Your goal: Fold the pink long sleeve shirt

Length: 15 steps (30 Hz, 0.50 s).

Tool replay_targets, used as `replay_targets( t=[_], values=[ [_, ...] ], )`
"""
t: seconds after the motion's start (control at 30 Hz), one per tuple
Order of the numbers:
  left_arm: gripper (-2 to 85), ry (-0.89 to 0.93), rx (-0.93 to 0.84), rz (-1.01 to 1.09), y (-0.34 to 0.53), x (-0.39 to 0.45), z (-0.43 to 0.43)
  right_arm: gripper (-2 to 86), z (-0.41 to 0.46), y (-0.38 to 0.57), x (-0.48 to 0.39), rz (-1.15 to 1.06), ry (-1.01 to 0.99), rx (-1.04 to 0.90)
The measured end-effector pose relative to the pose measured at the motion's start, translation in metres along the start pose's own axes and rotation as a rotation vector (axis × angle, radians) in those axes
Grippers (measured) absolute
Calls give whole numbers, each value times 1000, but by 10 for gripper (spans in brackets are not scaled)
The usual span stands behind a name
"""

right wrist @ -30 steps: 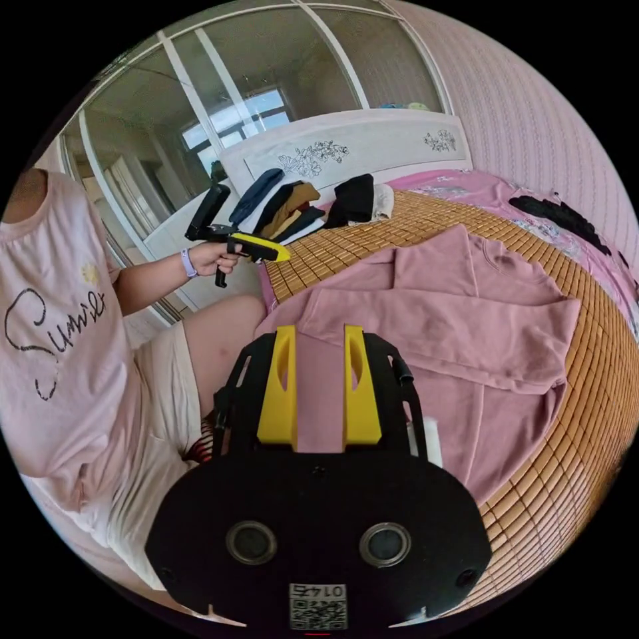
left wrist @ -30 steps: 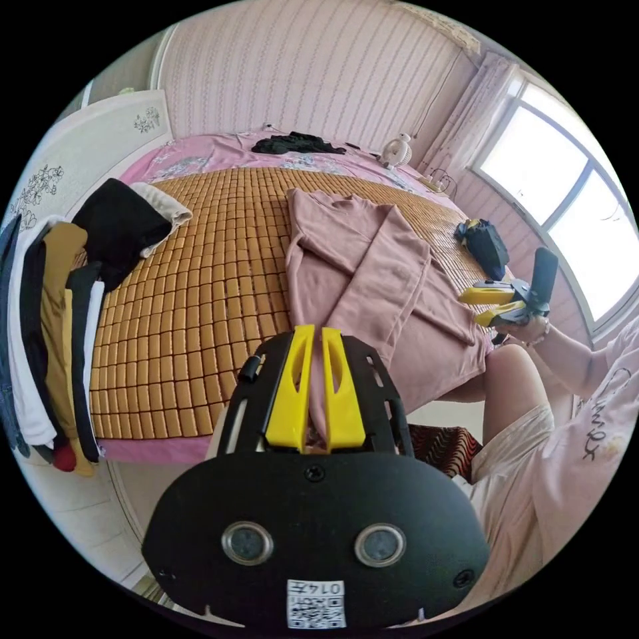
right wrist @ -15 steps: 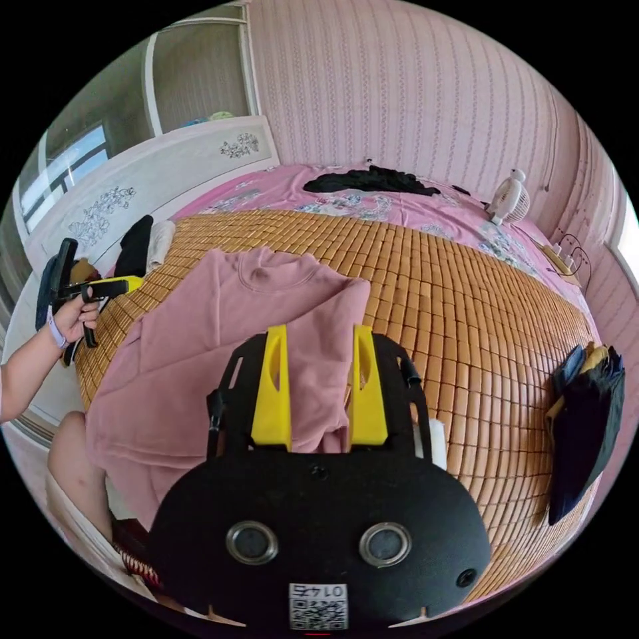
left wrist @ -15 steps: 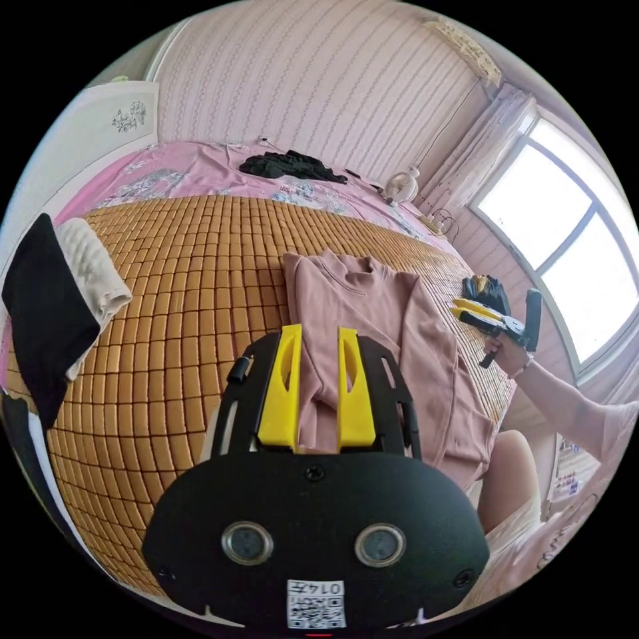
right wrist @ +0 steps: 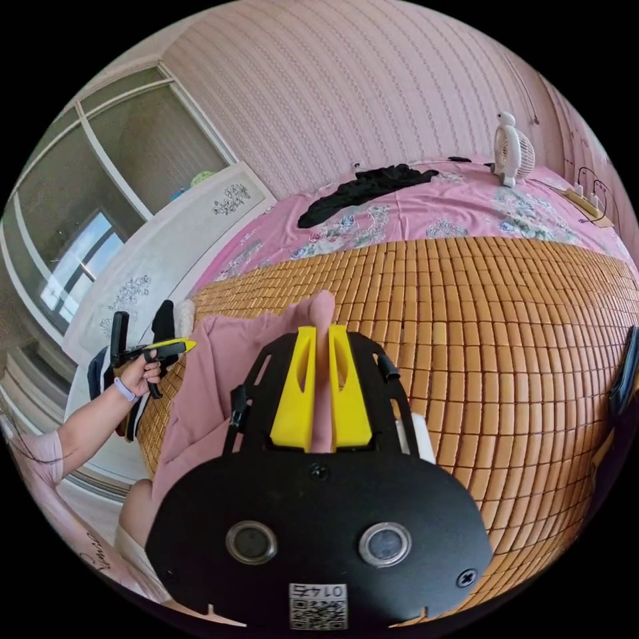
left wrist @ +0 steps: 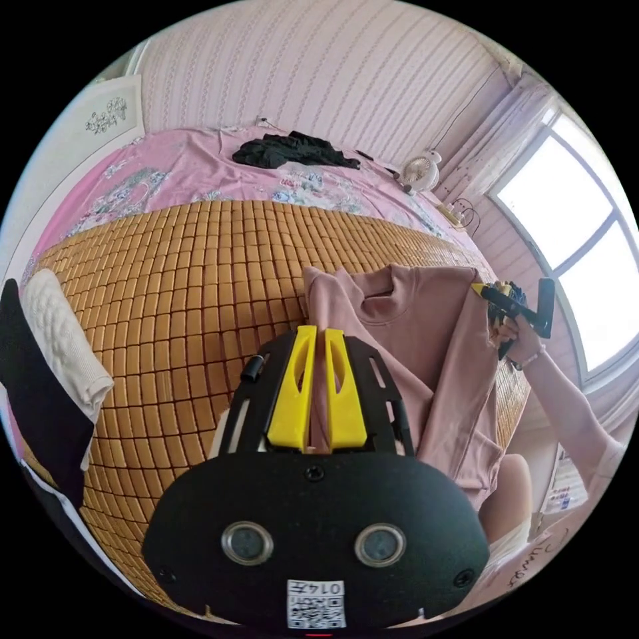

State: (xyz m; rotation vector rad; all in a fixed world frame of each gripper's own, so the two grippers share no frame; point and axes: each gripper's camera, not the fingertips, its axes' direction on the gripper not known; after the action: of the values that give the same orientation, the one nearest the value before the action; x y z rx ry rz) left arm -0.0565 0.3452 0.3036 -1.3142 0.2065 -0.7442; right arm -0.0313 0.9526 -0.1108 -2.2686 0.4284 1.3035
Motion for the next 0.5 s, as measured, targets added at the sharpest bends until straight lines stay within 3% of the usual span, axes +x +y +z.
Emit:
replay_targets(
  t=[0.13,0.27,0.37,0.43,0.5],
  values=[
    [0,160,214,32,13,7,-67,29,-77,14,-30,-163,-56,149],
    [-7,254,252,181,84,21,-130,36,-142,75,-66,-338,-177,113],
    [-7,325,150,184,174,22,-154,56,-165,146,-99,-443,-249,-133],
    [-6,308,55,111,230,18,-158,67,-155,202,-108,-387,-115,-393],
    [-6,265,-7,29,280,15,-161,67,-146,233,-108,-327,-47,-507]
  ],
)
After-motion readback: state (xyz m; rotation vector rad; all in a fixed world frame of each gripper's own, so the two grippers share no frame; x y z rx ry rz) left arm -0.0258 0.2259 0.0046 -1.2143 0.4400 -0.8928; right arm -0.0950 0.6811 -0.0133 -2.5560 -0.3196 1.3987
